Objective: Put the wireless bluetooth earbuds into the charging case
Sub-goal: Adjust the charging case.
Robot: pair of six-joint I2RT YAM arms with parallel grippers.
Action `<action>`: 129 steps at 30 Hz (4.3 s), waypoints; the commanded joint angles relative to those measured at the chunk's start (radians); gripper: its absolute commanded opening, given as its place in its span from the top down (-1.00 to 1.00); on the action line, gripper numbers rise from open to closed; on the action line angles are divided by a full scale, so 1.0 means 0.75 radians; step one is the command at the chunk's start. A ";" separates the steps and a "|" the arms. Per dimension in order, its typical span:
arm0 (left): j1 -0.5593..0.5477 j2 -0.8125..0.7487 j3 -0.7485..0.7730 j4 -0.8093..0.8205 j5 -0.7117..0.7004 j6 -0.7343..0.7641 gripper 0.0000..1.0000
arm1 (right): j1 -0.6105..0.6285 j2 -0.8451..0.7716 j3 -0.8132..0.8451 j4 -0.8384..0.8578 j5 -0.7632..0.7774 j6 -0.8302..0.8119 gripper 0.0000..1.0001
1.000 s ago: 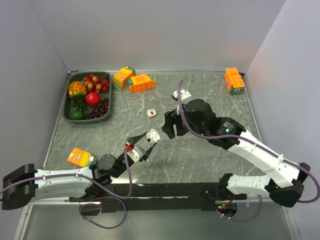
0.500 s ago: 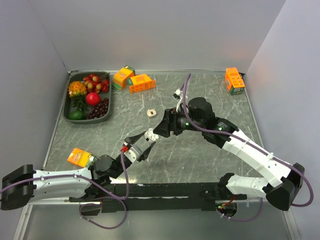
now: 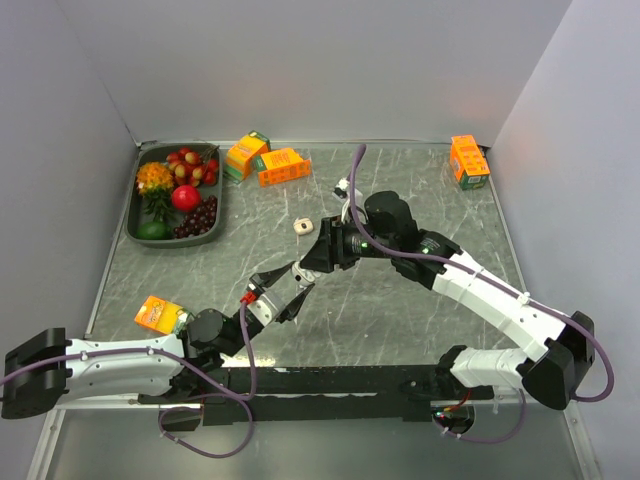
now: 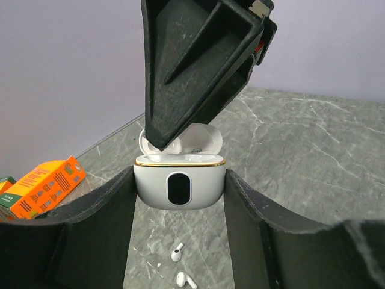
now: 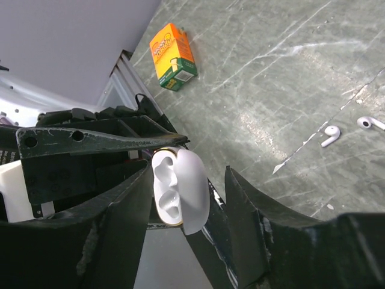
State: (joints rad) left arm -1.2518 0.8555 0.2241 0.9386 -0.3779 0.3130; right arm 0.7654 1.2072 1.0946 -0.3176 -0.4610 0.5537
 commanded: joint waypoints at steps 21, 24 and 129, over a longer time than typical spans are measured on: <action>-0.014 -0.020 0.063 0.098 -0.001 0.010 0.98 | -0.065 -0.043 -0.005 0.061 -0.091 -0.004 0.00; -0.014 -0.018 0.065 0.100 -0.005 0.010 0.98 | -0.065 -0.045 -0.007 0.057 -0.091 -0.006 0.02; 0.659 0.181 0.460 -0.415 1.672 -0.880 0.14 | 0.166 -0.125 0.291 -0.419 0.042 -0.935 1.00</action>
State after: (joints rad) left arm -0.7544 0.9806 0.5453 0.6075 0.8497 -0.3550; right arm 0.8810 1.1049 1.2705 -0.6769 -0.4122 -0.1467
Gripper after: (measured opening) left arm 0.507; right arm 0.187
